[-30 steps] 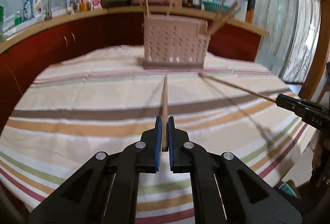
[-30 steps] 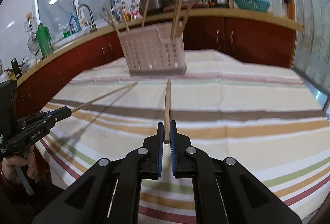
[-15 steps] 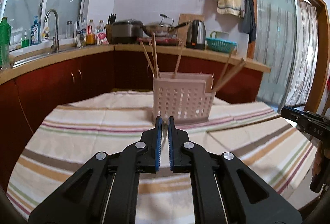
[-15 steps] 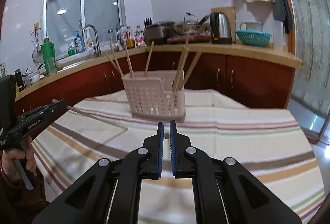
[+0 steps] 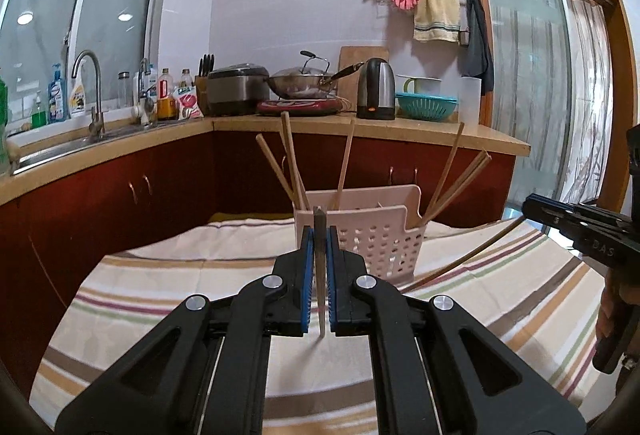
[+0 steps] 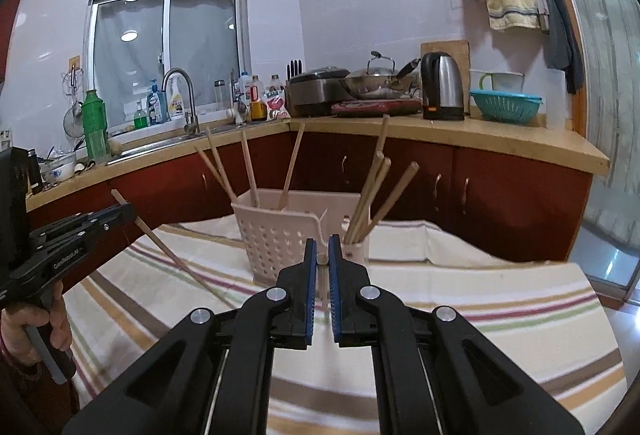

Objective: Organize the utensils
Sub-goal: 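Lift both held chopsticks and lower them into the caddy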

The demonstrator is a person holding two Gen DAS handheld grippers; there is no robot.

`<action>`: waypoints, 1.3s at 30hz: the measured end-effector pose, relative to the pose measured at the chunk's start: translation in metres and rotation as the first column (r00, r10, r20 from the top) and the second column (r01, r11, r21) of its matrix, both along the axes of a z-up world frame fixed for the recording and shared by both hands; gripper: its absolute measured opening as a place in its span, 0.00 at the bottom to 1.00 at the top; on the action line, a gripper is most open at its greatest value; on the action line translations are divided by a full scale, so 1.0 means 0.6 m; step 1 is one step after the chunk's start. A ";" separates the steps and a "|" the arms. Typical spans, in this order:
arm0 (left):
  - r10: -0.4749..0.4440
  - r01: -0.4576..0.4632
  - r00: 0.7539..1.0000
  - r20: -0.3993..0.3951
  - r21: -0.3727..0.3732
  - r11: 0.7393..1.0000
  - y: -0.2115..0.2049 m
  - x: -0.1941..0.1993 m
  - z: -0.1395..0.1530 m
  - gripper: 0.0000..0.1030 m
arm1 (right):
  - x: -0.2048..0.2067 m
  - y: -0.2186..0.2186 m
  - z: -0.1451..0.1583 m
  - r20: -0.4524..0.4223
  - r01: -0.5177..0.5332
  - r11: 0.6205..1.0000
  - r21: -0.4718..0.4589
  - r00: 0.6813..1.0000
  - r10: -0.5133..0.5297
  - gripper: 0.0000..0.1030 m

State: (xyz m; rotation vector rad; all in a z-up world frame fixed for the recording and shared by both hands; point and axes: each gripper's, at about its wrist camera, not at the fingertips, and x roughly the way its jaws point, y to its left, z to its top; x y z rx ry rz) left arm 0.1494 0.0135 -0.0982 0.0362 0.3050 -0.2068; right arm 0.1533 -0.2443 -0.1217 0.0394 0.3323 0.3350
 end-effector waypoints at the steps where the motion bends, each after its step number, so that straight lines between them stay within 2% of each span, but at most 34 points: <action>1: 0.000 0.000 1.000 0.003 0.002 1.000 0.000 0.005 0.002 0.06 | 0.007 0.002 0.004 0.008 0.000 1.000 0.002 1.000 0.000 0.07; 7: 0.001 -0.001 1.000 0.024 0.008 1.000 -0.002 0.035 0.011 0.06 | 0.044 0.012 0.022 0.040 -0.003 1.000 0.013 0.999 0.002 0.07; 12: 0.004 -0.003 0.999 0.044 -0.009 1.000 -0.001 0.057 0.023 0.06 | 0.077 0.010 0.021 0.025 0.002 0.999 0.050 1.000 -0.003 0.07; 17: -0.010 0.010 0.998 0.063 -0.009 1.000 -0.006 0.068 0.038 0.06 | 0.082 0.013 0.032 0.035 -0.006 0.998 0.062 0.999 0.004 0.06; 29: -0.074 0.086 0.986 0.148 -0.078 0.993 -0.002 0.057 0.140 0.06 | 0.048 0.007 0.138 0.173 -0.052 0.996 0.071 0.984 0.039 0.06; 39: -0.075 0.092 0.962 0.263 -0.054 0.994 -0.022 0.075 0.211 0.06 | 0.082 0.009 0.188 0.259 -0.058 0.994 0.097 0.965 0.031 0.06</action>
